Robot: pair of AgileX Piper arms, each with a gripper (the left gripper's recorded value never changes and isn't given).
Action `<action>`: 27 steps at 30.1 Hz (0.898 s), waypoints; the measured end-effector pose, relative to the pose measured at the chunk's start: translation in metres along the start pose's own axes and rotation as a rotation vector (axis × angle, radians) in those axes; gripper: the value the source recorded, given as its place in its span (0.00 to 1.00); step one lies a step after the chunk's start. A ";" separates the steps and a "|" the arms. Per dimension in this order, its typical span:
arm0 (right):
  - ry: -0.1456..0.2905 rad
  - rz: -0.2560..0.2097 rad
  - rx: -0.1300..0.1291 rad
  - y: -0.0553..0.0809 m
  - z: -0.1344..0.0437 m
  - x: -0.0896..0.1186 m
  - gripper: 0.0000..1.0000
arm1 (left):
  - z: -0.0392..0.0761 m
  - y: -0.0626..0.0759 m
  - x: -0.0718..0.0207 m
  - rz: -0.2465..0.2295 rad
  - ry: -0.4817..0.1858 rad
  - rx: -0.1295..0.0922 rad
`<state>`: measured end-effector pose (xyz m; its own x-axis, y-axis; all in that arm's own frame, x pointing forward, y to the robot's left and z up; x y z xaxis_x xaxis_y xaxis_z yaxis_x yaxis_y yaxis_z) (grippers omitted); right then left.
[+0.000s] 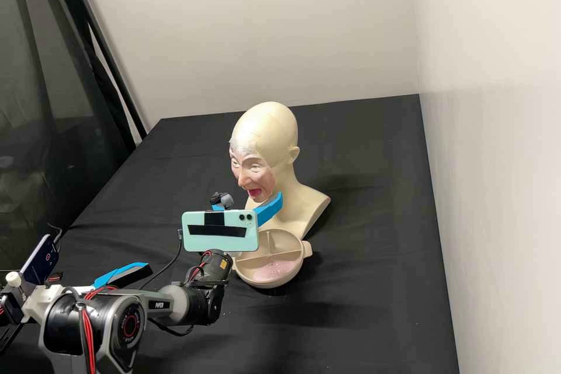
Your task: Feed the grandma with a spoon
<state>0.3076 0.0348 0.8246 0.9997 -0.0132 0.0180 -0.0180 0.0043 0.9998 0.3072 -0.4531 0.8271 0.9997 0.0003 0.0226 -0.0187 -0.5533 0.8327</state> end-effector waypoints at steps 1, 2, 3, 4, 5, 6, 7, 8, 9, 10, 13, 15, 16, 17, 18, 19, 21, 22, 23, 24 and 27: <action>0.000 0.000 0.000 0.000 0.000 0.000 1.00 | 0.000 0.000 0.0000 0.000 0.000 0.000; 0.000 0.000 0.000 0.000 0.000 0.000 1.00 | 0.000 0.000 0.0000 0.000 0.000 0.000; 0.000 0.000 0.000 0.000 0.000 0.000 1.00 | 0.000 0.000 0.0000 0.000 0.000 0.000; 0.000 0.000 0.000 0.000 0.000 0.000 1.00 | 0.000 0.000 0.0000 0.000 0.000 0.000; 0.000 0.000 0.000 0.000 0.000 0.000 1.00 | 0.000 0.000 0.0000 0.000 0.000 0.000; 0.000 0.000 0.000 0.000 0.000 0.000 1.00 | 0.000 0.000 0.0000 0.000 0.000 0.000; 0.000 0.000 0.000 0.000 0.000 0.000 1.00 | 0.000 0.000 0.0000 0.000 0.000 0.000; 0.000 0.000 0.000 0.000 0.000 0.000 1.00 | 0.000 0.000 0.0000 0.000 0.000 0.000; 0.000 0.000 0.000 0.000 0.000 0.000 1.00 | 0.000 0.000 0.0000 0.000 0.000 0.000; 0.000 0.000 0.000 0.000 0.000 0.000 1.00 | 0.000 0.000 0.0000 0.000 0.000 0.000; 0.000 0.000 0.000 0.000 0.000 0.000 1.00 | 0.000 0.000 0.0000 0.000 0.000 0.000; 0.000 0.000 0.000 0.000 0.000 0.000 1.00 | -0.002 0.000 0.0000 0.001 0.006 0.000; 0.000 0.000 0.000 0.000 0.000 0.000 1.00 | -0.004 0.001 0.0000 0.000 0.008 0.006; 0.000 0.000 0.000 0.000 0.000 0.000 1.00 | -0.007 0.001 0.0000 0.000 0.020 -0.001; 0.000 0.000 0.000 0.000 0.000 0.000 1.00 | -0.012 0.002 -0.0002 -0.001 0.029 -0.008; 0.000 0.000 0.000 0.000 0.000 0.000 1.00 | -0.015 0.002 -0.0003 0.001 0.036 -0.015; 0.000 0.000 0.000 0.000 0.000 0.000 1.00 | -0.026 0.004 -0.0010 0.008 0.074 -0.040; 0.000 0.000 0.000 0.000 0.000 0.000 1.00 | -0.030 0.005 -0.0013 0.009 0.087 -0.049; 0.000 0.000 0.000 0.000 0.000 0.000 1.00 | -0.035 0.006 -0.0019 0.010 0.105 -0.056; 0.000 0.000 0.000 0.000 0.000 0.000 1.00 | -0.039 0.007 -0.0024 0.014 0.118 -0.061; 0.000 0.000 0.000 0.000 0.000 0.000 1.00 | -0.052 0.009 -0.0044 0.023 0.163 -0.063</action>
<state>0.3076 0.0348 0.8246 0.9997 -0.0132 0.0180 -0.0180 0.0043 0.9998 0.3020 -0.4146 0.8636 0.9838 0.1264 0.1268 -0.0470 -0.5010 0.8641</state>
